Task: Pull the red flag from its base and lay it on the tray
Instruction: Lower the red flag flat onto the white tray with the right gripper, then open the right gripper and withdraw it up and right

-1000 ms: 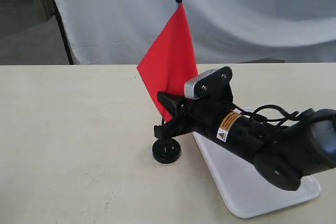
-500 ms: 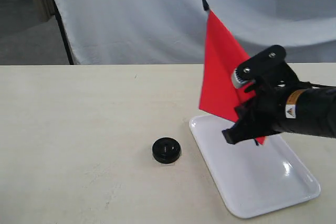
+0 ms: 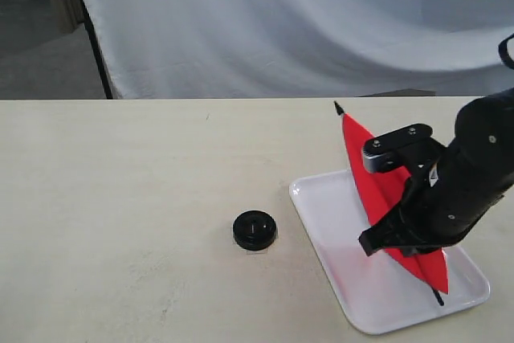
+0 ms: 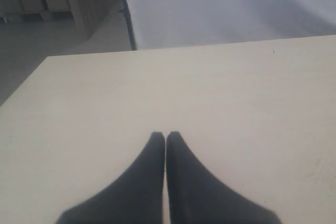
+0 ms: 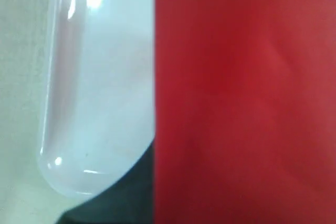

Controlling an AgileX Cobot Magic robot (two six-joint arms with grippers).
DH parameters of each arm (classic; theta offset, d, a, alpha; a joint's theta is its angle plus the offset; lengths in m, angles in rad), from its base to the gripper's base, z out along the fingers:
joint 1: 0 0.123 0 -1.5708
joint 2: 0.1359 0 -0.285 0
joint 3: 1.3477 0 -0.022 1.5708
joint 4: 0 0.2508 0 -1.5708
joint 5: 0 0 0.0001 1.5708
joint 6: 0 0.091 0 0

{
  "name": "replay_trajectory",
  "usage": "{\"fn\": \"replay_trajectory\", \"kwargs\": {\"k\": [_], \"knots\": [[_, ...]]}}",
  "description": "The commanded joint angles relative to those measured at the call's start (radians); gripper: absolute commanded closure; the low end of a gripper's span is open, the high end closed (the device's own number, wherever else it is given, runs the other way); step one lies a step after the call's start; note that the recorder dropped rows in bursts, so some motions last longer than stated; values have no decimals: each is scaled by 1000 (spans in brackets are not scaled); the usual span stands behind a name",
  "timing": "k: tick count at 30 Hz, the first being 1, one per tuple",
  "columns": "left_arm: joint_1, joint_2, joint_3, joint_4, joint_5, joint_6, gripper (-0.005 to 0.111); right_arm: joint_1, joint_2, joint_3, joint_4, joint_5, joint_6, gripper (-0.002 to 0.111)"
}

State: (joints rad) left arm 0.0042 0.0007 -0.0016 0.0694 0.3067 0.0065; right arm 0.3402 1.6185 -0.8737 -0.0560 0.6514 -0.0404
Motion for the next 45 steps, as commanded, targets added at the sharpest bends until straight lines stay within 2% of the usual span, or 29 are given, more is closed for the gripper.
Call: {"fn": "replay_trajectory", "kwargs": {"k": [1, 7, 9, 12, 17, 19, 20, 35, 37, 38, 41, 45], "knots": [[-3, -1, 2, 5, -8, -7, 105, -7, 83, -50, 64, 55, -61, 108], [-3, -1, 2, 5, -8, -7, 105, -7, 194, -67, 74, 9, -61, 108], [-3, -1, 2, 5, -8, -7, 105, -7, 213, -67, 72, -19, -61, 104], [-3, -1, 2, 5, -8, -7, 105, -7, 217, -67, 72, -48, -61, 86], [-3, -1, 2, 5, -8, -7, 105, -7, 217, -67, 63, -50, -63, 46], [-3, -1, 2, 5, -8, -7, 105, -7, 215, -67, 56, -50, -65, 37], [-3, -1, 2, 5, -8, -7, 105, -7, 211, -67, 56, -50, -65, 37], [-3, -1, 2, 5, -8, -7, 105, -7, -56, -67, 56, -17, -41, 40], [-3, -1, 2, 5, -8, -7, 105, -7, -80, -67, 56, -9, -35, 52], [-3, -1, 2, 5, -8, -7, 105, -7, -92, -67, 56, 7, -35, 64], [-3, -1, 2, 5, -8, -7, 105, -7, -110, -67, 56, 75, -43, 108], [-3, -1, 2, 5, -8, -7, 105, -9, -110, -67, 56, 167, -68, 109]]}}
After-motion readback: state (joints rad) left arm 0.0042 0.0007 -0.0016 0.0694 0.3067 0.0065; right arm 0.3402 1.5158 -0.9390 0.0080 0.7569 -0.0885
